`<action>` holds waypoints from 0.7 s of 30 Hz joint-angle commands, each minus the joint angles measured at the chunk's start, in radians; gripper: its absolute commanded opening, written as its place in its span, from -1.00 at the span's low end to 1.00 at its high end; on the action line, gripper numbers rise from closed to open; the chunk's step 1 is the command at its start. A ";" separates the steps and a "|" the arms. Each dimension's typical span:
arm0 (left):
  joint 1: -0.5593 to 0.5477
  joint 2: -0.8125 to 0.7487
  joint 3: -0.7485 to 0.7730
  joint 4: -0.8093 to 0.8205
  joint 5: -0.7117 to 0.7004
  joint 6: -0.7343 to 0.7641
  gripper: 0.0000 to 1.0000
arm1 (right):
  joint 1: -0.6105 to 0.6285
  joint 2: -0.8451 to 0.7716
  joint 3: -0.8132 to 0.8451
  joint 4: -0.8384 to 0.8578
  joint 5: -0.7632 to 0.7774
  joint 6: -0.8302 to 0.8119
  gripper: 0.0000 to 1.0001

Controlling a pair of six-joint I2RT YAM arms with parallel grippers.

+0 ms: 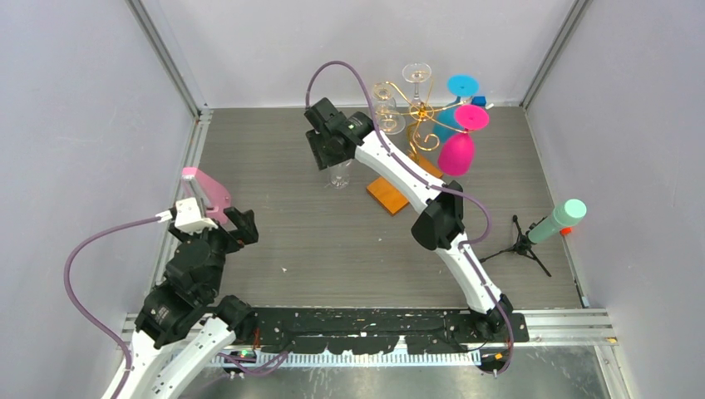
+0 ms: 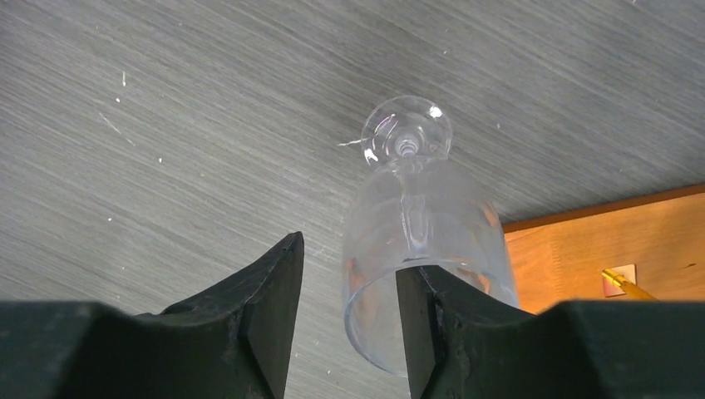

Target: Take the wine glass off the wine glass rack

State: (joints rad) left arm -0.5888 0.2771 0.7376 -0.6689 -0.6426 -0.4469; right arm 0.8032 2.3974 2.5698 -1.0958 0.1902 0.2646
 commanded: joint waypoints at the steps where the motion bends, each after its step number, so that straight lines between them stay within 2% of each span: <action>1: -0.002 0.019 -0.004 0.049 0.004 -0.015 0.99 | -0.006 -0.018 0.047 0.070 0.034 -0.039 0.04; 10: -0.001 0.028 -0.006 0.057 0.003 -0.019 0.99 | -0.006 -0.063 0.048 0.127 0.059 -0.060 0.21; 15: -0.001 0.024 -0.005 0.059 -0.005 -0.019 0.99 | -0.005 -0.105 0.056 0.163 0.033 -0.048 0.23; 21: -0.001 0.032 0.012 0.077 0.072 0.037 0.99 | 0.003 -0.226 0.043 0.194 -0.104 -0.011 0.23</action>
State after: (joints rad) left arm -0.5888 0.2962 0.7349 -0.6571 -0.6266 -0.4553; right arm 0.8001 2.3505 2.5763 -0.9806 0.1852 0.2352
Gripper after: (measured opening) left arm 0.994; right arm 0.614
